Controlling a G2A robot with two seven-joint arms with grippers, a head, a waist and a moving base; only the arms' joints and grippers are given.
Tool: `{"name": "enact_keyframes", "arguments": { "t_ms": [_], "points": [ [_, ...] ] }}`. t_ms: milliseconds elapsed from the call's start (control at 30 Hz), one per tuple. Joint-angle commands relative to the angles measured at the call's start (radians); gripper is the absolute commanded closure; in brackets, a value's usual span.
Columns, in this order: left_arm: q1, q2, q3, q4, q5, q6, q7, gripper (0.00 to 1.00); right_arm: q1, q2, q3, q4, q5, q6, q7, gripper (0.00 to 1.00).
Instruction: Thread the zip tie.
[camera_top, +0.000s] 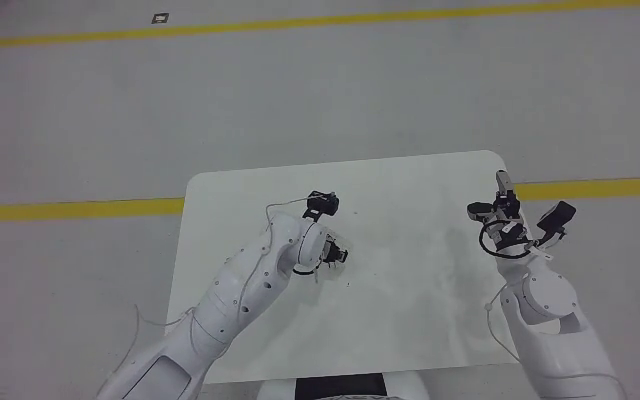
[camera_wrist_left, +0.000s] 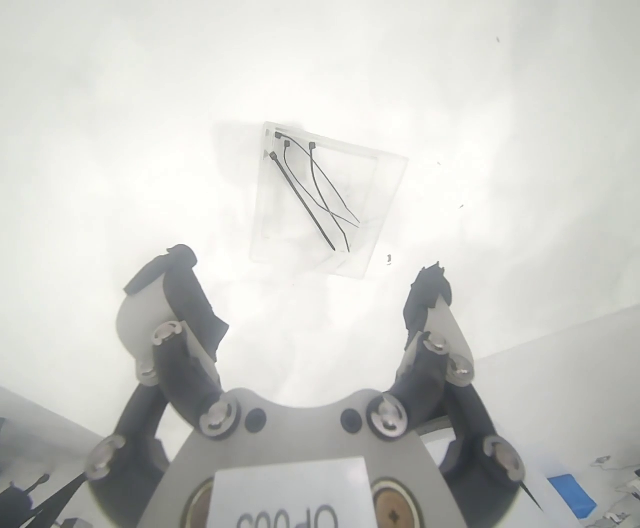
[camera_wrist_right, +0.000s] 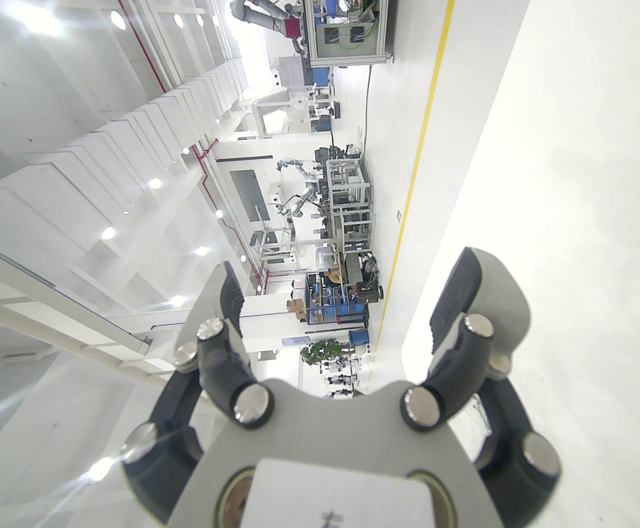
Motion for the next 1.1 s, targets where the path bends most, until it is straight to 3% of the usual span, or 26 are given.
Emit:
{"name": "enact_keyframes", "arguments": {
  "t_ms": [0,333,800,900,1067],
  "points": [
    [0.006,-0.018,-0.009,0.006,0.017,0.0,0.0,0.0,0.0,0.0,0.0,0.0,0.0,0.0,0.0,0.0],
    [0.06,-0.08,-0.073,-0.008,0.082,0.0,0.0,0.0,0.0,0.0,0.0,0.0,0.0,0.0,0.0,0.0],
    [0.067,-0.084,-0.062,-0.012,0.107,0.0,0.014,0.0,0.0,0.0,0.0,0.0,0.0,0.0,0.0,0.0],
    [0.062,-0.097,-0.043,-0.013,0.153,0.0,0.0,0.0,0.0,0.0,0.0,0.0,0.0,0.0,0.0,0.0],
    [0.042,-0.129,-0.017,0.03,0.219,0.0,0.0,0.0,0.0,0.0,0.0,0.0,0.0,0.0,0.0,0.0]
  ]
}}
